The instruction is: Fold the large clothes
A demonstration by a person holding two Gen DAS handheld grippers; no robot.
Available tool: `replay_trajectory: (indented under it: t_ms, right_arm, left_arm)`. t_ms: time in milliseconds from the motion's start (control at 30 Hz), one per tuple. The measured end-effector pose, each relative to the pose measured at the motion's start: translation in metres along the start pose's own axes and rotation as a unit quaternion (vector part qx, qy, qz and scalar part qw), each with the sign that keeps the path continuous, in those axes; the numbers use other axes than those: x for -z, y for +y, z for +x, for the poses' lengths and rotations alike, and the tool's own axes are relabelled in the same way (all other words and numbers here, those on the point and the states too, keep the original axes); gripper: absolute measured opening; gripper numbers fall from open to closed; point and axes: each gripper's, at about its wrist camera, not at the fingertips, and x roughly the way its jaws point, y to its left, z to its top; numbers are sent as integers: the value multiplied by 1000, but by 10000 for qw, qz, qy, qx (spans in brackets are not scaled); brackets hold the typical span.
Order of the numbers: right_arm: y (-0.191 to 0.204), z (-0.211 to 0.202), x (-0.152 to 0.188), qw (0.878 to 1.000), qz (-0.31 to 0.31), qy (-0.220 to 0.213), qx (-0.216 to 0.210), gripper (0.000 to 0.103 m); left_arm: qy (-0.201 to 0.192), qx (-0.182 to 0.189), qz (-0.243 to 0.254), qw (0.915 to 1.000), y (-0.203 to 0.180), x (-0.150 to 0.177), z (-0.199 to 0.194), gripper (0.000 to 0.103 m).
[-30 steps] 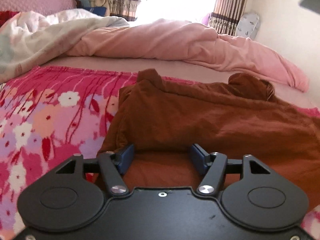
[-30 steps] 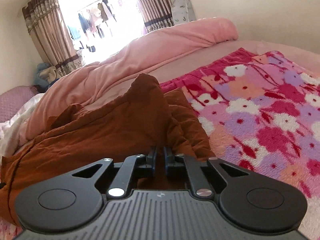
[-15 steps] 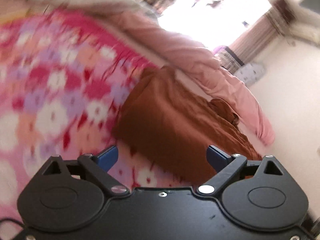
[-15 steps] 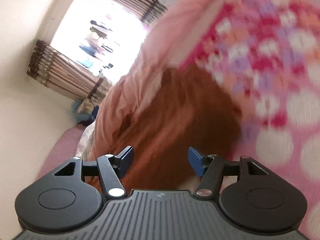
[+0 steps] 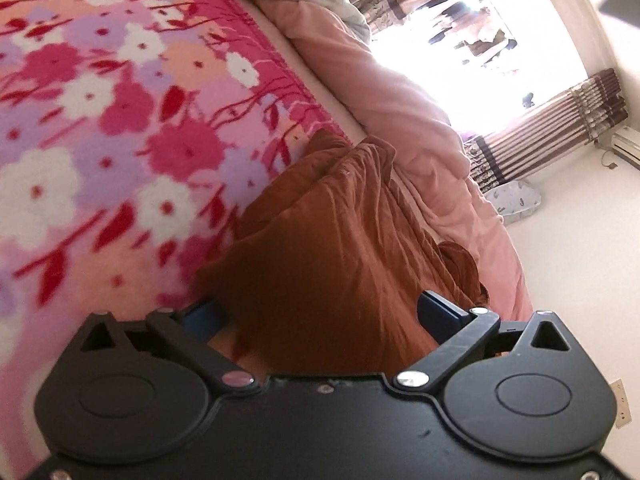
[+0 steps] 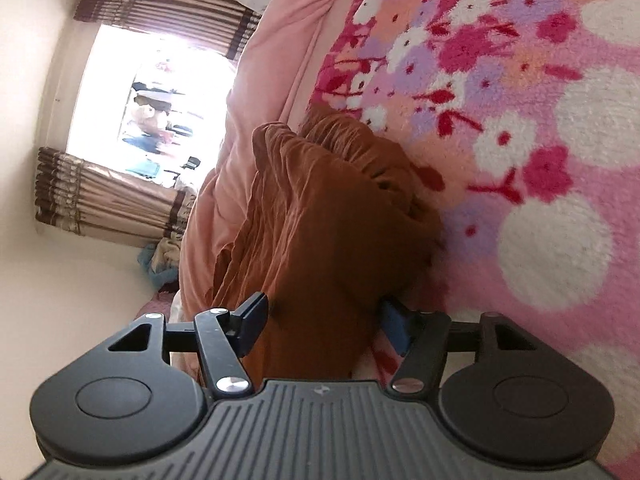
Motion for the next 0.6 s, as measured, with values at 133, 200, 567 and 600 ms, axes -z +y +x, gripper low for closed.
replay_trajectory:
  t_ms: [133,200,567,600]
  right_arm:
    - [8,7,1,9998,-71,-117,167,74]
    - [12,6,0,9993,-176,-177,278,49]
    - [49,-48,-1,9951,-909,-369,-76,25]
    - [45,-51,0,9950,-938,-332,-19,25]
  left_arm:
    - [96,-144,-16,9998,-8,-6,7,58]
    - [265,-104,-80,9996,-7,-10,10,31]
    - [271,448,350,9980,-14,8,-67,21]
    - [364,387,356,9980,-8,12,-64,22]
